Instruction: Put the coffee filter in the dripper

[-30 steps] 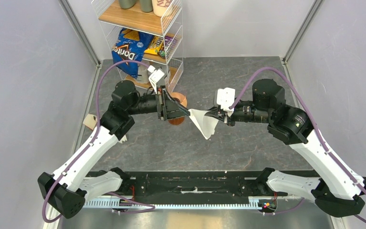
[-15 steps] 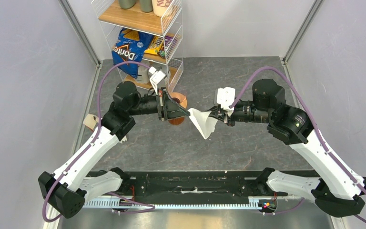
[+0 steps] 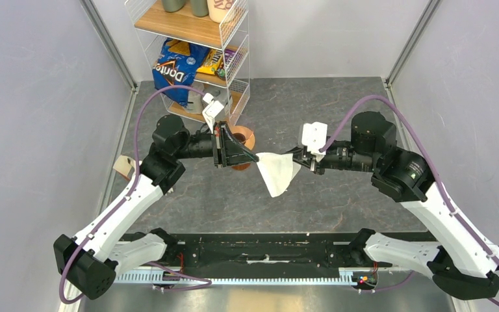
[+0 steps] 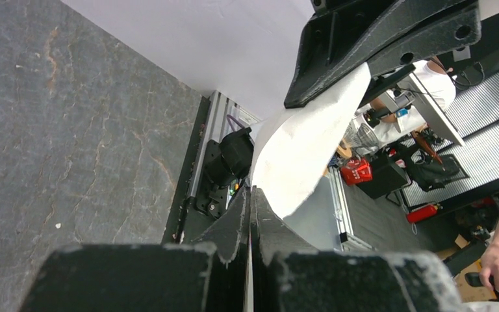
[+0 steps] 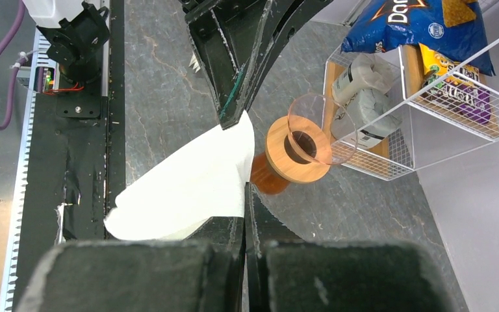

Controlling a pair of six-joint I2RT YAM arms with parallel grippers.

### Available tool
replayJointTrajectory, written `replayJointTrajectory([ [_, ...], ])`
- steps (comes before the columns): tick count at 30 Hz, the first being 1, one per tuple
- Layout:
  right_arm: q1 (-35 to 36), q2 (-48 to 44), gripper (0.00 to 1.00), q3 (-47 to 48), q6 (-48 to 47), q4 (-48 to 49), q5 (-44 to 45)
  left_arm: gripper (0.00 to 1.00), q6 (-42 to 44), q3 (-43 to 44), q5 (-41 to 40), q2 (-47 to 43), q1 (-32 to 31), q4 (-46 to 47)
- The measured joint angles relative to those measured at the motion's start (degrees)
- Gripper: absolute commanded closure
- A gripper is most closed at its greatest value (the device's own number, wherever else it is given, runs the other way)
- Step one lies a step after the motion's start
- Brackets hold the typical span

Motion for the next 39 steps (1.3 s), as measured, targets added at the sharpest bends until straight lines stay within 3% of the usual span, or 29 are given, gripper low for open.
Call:
replayJointTrajectory([
  [14, 0.0, -2.9, 1.00, -2.3, 0.0, 0.9, 1.5, 0.98, -1.7, 0.3, 1.1, 0.6, 1.2, 4.0],
  [15, 0.0, -3.1, 1.00, -2.6, 0.1, 1.1, 1.7, 0.89, -1.9, 0.4, 0.9, 0.7, 1.3, 3.8],
  [19, 0.0, -3.5, 1.00, -3.3, 0.3, 2.1, 2.6, 0.19, -2.5, 0.8, 1.0, 1.4, 1.7, 3.2],
  [21, 0.0, -3.5, 1.00, -3.4, 0.2, 2.4, 2.6, 0.15, -0.7, 0.7, 1.8, 1.1, 2.2, 2.2],
  [24, 0.0, -4.0, 1.00, -3.7, 0.0, 2.4, 1.7, 0.13, 8.7, 1.7, 3.4, -0.8, 3.4, -5.3],
  [29, 0.0, -4.1, 1.00, -3.8, 0.0, 2.1, -2.4, 0.11, 32.3, 9.0, 5.2, -1.9, 2.8, -23.3],
  [35, 0.0, -1.3, 1.00, -3.5, -0.1, 0.4, -6.6, 0.14, 60.5, 21.1, 1.6, 1.5, -3.7, -42.7],
  [39, 0.0, 0.7, 1.00, -2.5, -0.2, -0.5, -7.5, 0.21, 71.2, 26.4, -1.1, 4.8, -8.3, -50.7],
])
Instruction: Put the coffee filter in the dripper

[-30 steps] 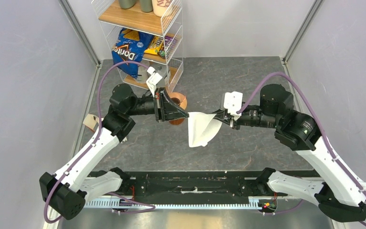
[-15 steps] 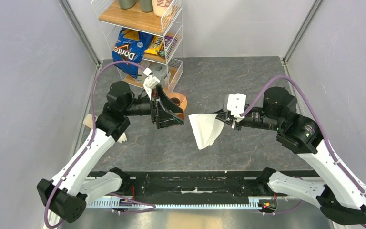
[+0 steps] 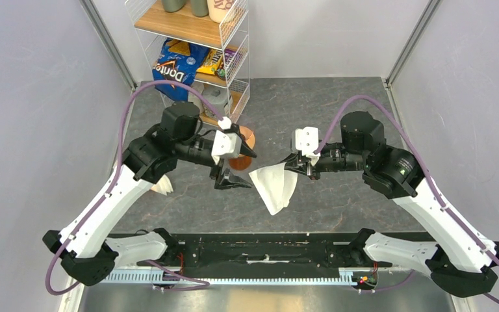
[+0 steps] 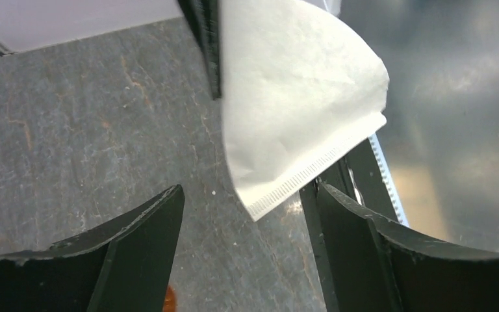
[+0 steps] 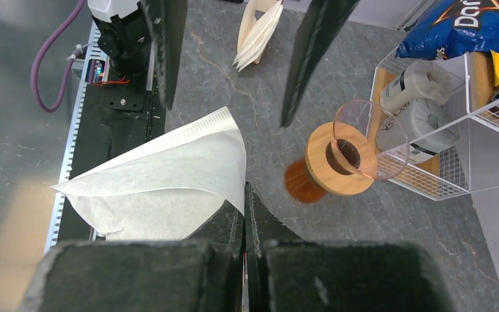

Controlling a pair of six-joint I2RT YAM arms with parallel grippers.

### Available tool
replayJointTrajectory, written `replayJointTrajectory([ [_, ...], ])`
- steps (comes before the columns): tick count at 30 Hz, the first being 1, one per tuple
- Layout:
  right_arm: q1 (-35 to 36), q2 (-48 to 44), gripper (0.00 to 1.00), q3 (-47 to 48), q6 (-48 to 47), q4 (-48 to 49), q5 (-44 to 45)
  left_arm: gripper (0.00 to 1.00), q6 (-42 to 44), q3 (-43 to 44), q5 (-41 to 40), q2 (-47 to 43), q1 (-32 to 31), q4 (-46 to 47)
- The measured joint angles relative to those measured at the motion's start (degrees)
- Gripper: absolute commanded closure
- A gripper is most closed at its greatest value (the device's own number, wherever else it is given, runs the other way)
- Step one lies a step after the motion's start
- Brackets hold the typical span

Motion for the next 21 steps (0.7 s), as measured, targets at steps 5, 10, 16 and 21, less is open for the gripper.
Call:
replayJointTrajectory([
  [5, 0.0, 0.3, 1.00, 0.9, 0.0, -0.2, -0.3, 0.33, 6.2, 0.2, -2.8, 0.6, -3.1, -5.7],
  [10, 0.0, 0.3, 1.00, 0.9, 0.0, -0.2, -0.3, 0.42, 8.8, 0.2, -4.6, 0.9, -3.6, -7.3],
  [16, 0.0, 0.3, 1.00, 0.9, 0.0, -0.2, -0.4, 0.47, 9.0, 0.2, -6.3, 1.9, -4.7, -7.3],
  [21, 0.0, 0.3, 1.00, 0.9, 0.0, -0.2, -0.4, 0.61, 9.0, 0.2, -8.3, 2.6, -6.2, -6.8],
])
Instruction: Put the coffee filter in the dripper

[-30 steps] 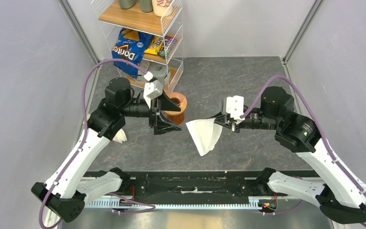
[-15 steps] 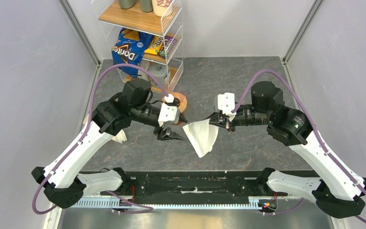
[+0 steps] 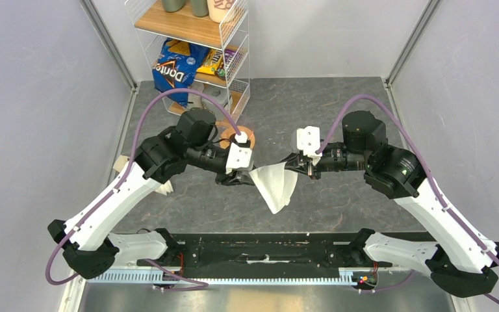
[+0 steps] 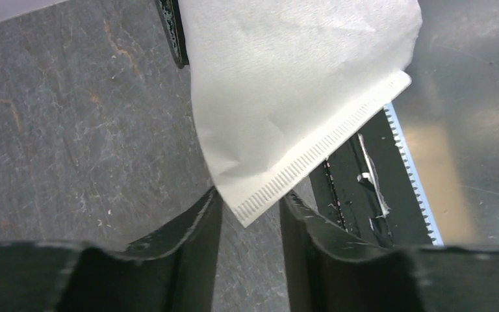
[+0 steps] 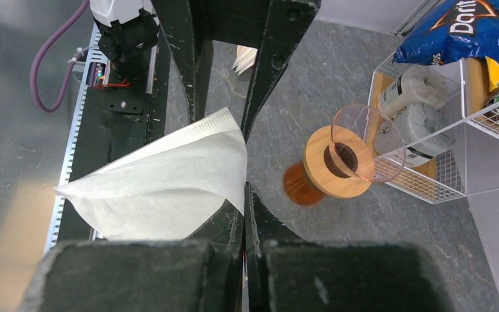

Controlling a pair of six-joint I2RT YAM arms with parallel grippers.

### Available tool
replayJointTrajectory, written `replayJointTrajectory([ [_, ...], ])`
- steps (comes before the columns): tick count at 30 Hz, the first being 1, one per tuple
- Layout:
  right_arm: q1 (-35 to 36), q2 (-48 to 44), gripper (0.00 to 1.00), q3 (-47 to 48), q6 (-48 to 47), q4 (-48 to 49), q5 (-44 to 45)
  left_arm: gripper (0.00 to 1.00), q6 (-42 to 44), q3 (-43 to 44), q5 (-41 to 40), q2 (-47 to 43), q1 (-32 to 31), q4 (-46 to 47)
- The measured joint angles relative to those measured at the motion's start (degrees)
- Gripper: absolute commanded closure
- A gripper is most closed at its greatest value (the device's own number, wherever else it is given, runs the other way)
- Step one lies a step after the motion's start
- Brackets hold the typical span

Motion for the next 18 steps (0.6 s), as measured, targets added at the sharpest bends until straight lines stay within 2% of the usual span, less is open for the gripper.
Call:
replayJointTrajectory([
  [5, 0.0, 0.0, 1.00, 0.0, 0.0, 0.0, 0.0, 0.78, 0.2, 0.0, -1.4, 0.2, -0.7, 0.0],
  [9, 0.0, 0.0, 1.00, 0.0, 0.0, 0.0, 0.0, 0.85, 0.7, 0.0, -1.7, 0.2, -0.8, 0.0],
  [13, 0.0, 0.0, 1.00, 0.0, 0.0, 0.0, 0.0, 0.97, 1.1, -0.3, -1.9, 0.2, -0.9, 0.1],
  [18, 0.0, -0.2, 1.00, 0.0, 0.0, 0.0, 0.2, 0.98, 1.5, -1.2, -1.8, -0.1, -0.9, 0.1],
])
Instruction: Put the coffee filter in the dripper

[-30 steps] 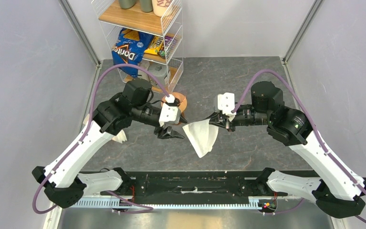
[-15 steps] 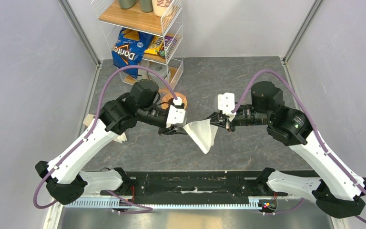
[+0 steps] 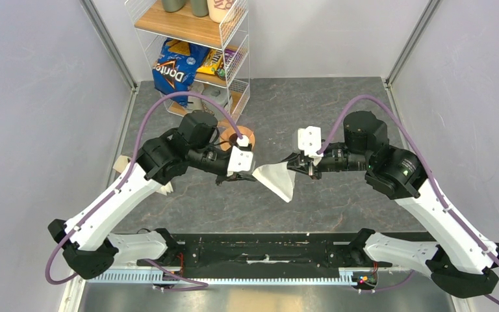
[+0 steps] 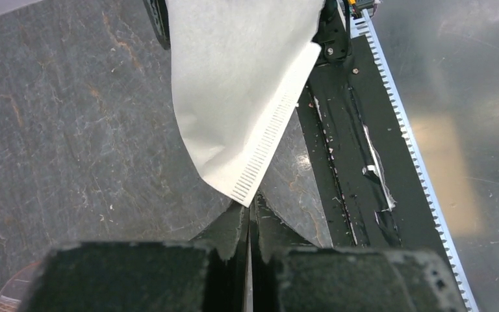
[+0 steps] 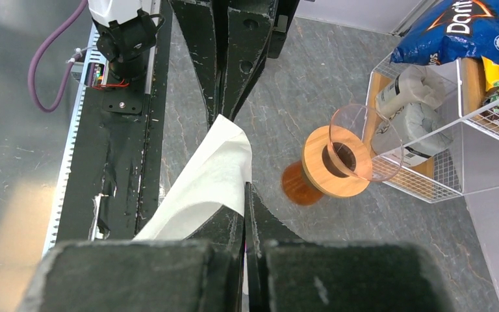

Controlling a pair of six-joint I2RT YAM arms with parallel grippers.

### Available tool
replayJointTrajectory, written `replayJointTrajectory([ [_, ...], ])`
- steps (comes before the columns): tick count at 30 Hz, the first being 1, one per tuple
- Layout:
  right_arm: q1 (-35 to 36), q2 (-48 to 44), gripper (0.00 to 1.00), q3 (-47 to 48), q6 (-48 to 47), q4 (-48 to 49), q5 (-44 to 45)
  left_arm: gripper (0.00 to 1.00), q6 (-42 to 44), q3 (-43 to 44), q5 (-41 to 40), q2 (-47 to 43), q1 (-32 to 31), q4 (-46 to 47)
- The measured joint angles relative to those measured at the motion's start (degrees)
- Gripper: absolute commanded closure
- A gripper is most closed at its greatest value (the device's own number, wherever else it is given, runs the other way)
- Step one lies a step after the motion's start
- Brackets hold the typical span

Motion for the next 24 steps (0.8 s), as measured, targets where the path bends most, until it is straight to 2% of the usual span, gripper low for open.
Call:
replayJointTrajectory([
  [1, 0.0, -0.1, 1.00, 0.0, 0.0, 0.0, 0.0, 0.96, 0.0, -0.2, 0.0, -0.1, 0.0, 0.1],
  [2, 0.0, -0.3, 1.00, 0.0, 0.0, 0.0, 0.0, 0.90, 0.0, -0.5, 0.1, -0.2, 0.0, 0.2],
  [4, 0.0, -0.7, 1.00, 0.0, -0.1, 0.0, 0.2, 0.72, -0.3, -1.7, 0.6, -0.9, 0.6, 0.6],
  [5, 0.0, -1.0, 1.00, 0.0, -0.1, 0.0, 0.3, 0.67, -1.0, -2.7, 1.1, -1.5, 1.3, 0.9],
  [7, 0.0, -1.6, 1.00, 0.0, -0.3, 0.0, 0.8, 0.62, -4.6, -5.0, 3.0, -3.1, 3.7, 2.4],
  [10, 0.0, -2.6, 1.00, 0.0, -0.4, 0.0, 2.1, 0.53, -15.2, -9.7, 6.8, -6.7, 9.6, 8.2],
  [13, 0.0, -3.1, 1.00, 0.0, -0.5, 0.0, 2.7, 0.51, -29.7, -14.6, 10.2, -10.4, 13.0, 16.3],
  [18, 0.0, -3.1, 1.00, 0.0, -0.5, -0.1, 3.1, 0.50, -54.1, -21.3, 14.5, -12.3, 13.1, 34.1],
  [21, 0.0, -3.0, 1.00, 0.0, -0.5, -0.1, 3.3, 0.50, -62.5, -21.7, 15.3, -11.1, 13.1, 40.2],
  [24, 0.0, -2.8, 1.00, 0.0, -0.5, -0.1, 3.3, 0.55, -68.1, -21.7, 15.5, -10.3, 12.9, 44.4],
])
